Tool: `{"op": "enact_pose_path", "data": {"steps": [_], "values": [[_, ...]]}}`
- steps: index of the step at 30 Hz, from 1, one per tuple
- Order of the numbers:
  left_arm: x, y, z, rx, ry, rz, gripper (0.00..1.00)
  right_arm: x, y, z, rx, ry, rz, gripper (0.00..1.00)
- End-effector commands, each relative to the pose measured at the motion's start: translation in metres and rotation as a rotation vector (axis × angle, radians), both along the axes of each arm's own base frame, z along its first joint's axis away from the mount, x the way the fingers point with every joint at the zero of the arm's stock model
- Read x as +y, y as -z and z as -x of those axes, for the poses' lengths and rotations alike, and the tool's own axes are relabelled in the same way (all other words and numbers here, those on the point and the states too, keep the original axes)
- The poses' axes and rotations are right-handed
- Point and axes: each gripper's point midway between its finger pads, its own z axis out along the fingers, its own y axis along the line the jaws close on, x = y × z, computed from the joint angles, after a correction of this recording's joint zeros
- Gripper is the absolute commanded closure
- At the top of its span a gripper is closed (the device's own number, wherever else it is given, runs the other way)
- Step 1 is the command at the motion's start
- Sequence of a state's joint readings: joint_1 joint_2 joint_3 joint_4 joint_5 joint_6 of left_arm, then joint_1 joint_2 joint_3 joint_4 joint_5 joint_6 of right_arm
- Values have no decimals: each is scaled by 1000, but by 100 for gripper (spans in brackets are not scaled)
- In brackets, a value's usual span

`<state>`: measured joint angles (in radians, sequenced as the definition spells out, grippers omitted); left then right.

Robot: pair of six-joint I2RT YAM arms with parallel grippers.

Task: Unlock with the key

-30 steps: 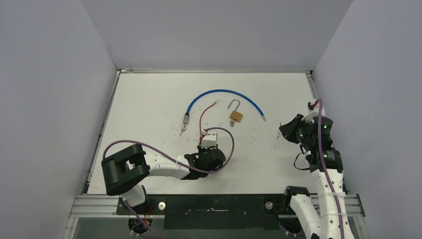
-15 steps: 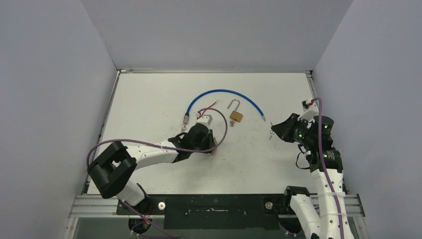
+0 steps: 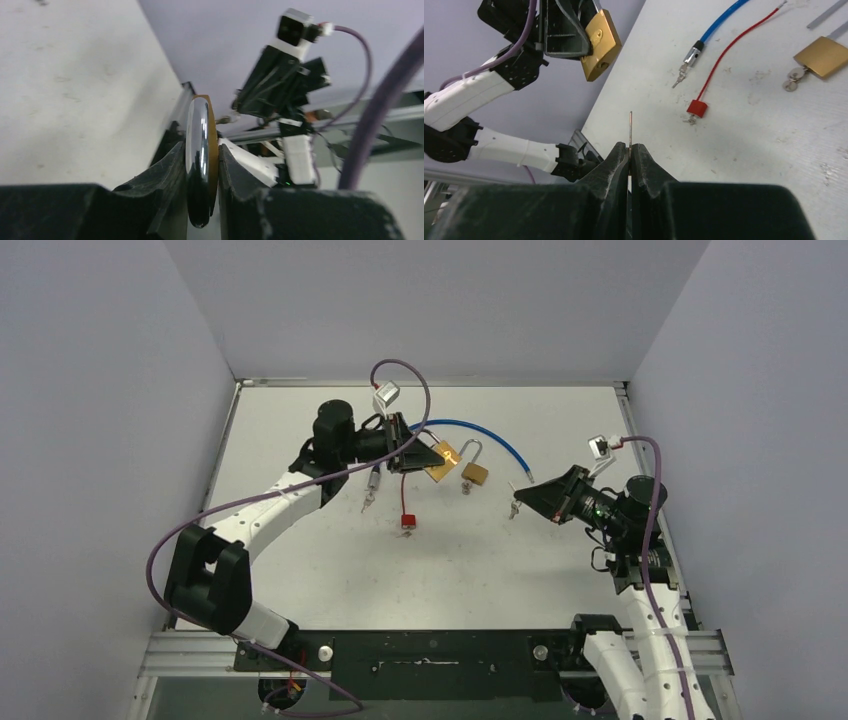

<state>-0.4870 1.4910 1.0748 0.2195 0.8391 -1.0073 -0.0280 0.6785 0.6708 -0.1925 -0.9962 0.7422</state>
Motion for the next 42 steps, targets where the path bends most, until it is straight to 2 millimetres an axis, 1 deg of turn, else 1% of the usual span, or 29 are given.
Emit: {"op": "enact_pose_path", "data": {"steps": [1, 2, 5, 8, 12, 16, 19, 25, 35, 38, 42], "values": [[6, -112, 40, -38, 275, 297, 100, 16, -54, 3, -125, -64, -67, 100], [6, -119, 42, -44, 294, 311, 100, 20, -57, 3, -121, -74, -82, 100], [7, -131, 43, -34, 316, 310, 100, 37, -73, 1, -161, -104, -131, 100], [7, -139, 44, -41, 324, 311, 100, 62, -80, 2, -170, -144, -142, 100], [7, -141, 44, -41, 325, 311, 100, 90, -89, 4, -201, -184, -134, 100], [8, -142, 46, -40, 331, 311, 100, 104, -105, 11, -245, -214, -169, 100], [9, -143, 48, -40, 333, 310, 100, 109, -111, 9, -251, -204, -181, 100], [9, -141, 49, -35, 334, 307, 100, 110, -124, 5, -284, -181, -195, 100], [9, -141, 48, -28, 324, 311, 100, 109, -111, -4, -232, -141, -156, 100], [8, -140, 46, -15, 313, 314, 100, 108, -107, -3, -222, -144, -142, 100], [7, -137, 42, 13, 289, 318, 100, 105, -110, 3, -243, -147, -134, 100]]}}
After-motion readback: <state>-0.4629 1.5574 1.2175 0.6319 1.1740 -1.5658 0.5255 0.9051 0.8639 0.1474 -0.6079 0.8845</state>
